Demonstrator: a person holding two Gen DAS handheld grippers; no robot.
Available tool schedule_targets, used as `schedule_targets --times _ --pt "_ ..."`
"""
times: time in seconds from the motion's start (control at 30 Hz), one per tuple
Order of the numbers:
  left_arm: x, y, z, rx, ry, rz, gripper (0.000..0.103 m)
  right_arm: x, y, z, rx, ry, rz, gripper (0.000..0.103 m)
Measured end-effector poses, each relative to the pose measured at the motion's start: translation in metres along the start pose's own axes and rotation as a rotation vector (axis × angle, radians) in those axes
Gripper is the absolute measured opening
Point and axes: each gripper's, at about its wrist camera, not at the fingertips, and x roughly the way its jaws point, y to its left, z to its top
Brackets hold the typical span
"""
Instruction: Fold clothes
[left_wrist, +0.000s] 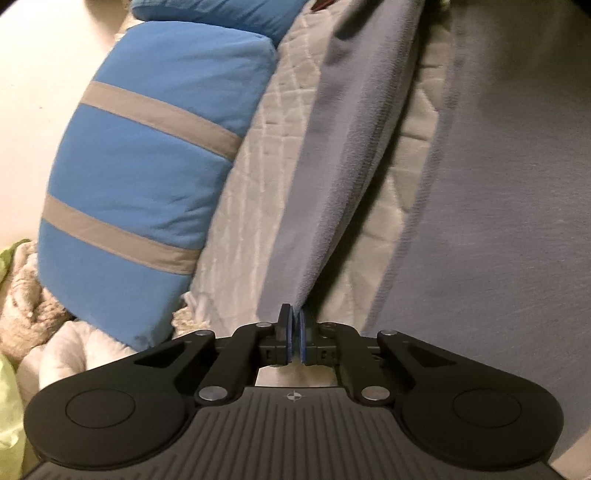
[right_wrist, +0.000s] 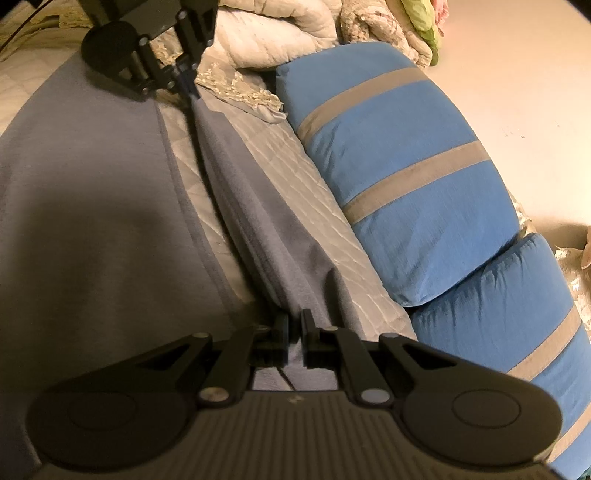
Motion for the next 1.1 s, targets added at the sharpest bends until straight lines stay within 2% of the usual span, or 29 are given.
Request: schedule_targets --times 0.07,0.1,0.37,0.53,0.87,1.0,1.03,1.1 --pt "0.001 0.0 0.0 0.003 0.007 0.003 0.003 -0.001 0.002 0.001 -0.01 -0.003 0.003 0.02" --pt "0.001 -0.001 0.0 0.005 0.01 0.002 0.003 -0.002 0.004 0.001 -0.02 -0.005 0.003 0.027" --pt "0.0 0.001 0.001 -0.024 0.013 0.002 0.003 -0.004 0.018 0.002 -0.076 -0.038 -0.037 0.032" --pt "-0.001 0.002 0.001 -0.047 0.004 0.005 0.004 -0.003 0.033 0.006 -0.164 -0.068 -0.098 0.04" --pt "-0.008 0.015 0.003 -0.102 -0.007 -0.01 0.004 0.007 0.064 0.02 -0.368 -0.111 -0.201 0.038" --pt "-0.009 0.015 0.0 -0.105 -0.011 -0.022 0.004 0.013 0.071 0.025 -0.404 -0.098 -0.198 0.034" --pt "-0.009 0.013 -0.001 -0.098 -0.01 -0.028 0.004 0.014 0.069 0.026 -0.394 -0.09 -0.184 0.027" --pt "-0.008 0.009 -0.003 -0.077 0.0 -0.049 0.005 0.015 0.065 0.028 -0.361 -0.075 -0.15 0.024"
